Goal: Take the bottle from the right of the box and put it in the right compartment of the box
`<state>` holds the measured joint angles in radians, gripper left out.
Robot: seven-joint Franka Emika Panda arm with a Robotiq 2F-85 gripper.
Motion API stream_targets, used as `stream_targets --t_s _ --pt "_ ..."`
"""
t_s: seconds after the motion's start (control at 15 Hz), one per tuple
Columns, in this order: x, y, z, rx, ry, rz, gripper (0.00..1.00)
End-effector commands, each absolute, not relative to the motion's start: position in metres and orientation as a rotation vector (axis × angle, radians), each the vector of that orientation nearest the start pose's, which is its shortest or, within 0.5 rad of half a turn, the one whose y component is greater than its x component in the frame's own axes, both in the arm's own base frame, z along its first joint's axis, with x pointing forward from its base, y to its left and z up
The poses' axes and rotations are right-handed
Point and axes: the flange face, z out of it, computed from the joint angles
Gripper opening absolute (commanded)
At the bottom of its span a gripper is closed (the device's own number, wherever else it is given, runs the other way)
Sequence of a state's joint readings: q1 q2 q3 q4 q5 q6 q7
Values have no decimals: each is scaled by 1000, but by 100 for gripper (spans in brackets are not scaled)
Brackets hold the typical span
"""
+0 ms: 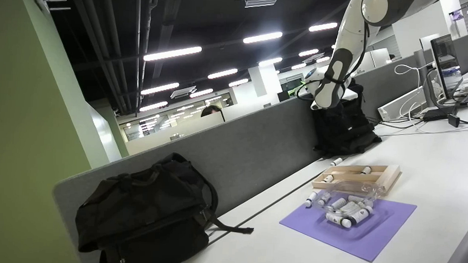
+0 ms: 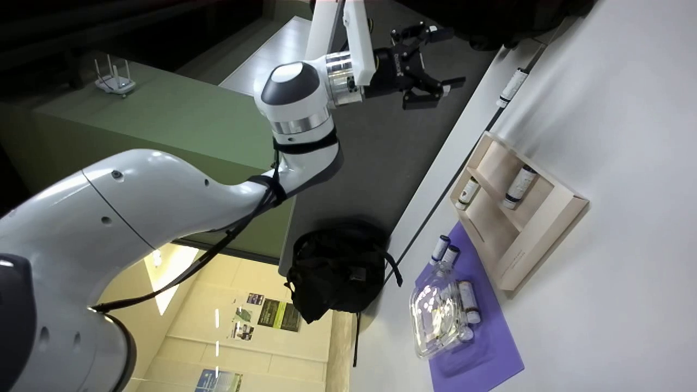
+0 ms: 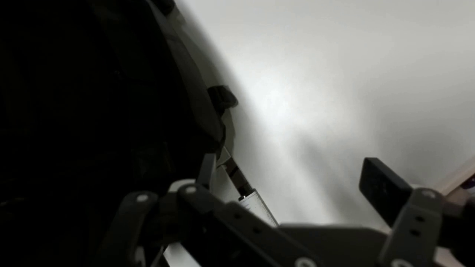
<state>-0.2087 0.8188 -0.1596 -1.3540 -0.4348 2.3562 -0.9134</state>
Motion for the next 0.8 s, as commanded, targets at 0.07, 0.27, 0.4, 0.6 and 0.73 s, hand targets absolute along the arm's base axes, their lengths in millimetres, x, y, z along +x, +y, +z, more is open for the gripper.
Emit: stream_targets --t_s 0.07,0.27,0.4,0.6,0.73 --pt "753 -275 250 -3168 -1853 130 100" --pt "764 -286 240 -3026 -2018 136 100" --pt "770 -288 233 -2935 -2096 161 100" --pt "775 -280 220 -2806 -2129 176 100" --pt "780 -270 213 -2760 -2161 210 100"
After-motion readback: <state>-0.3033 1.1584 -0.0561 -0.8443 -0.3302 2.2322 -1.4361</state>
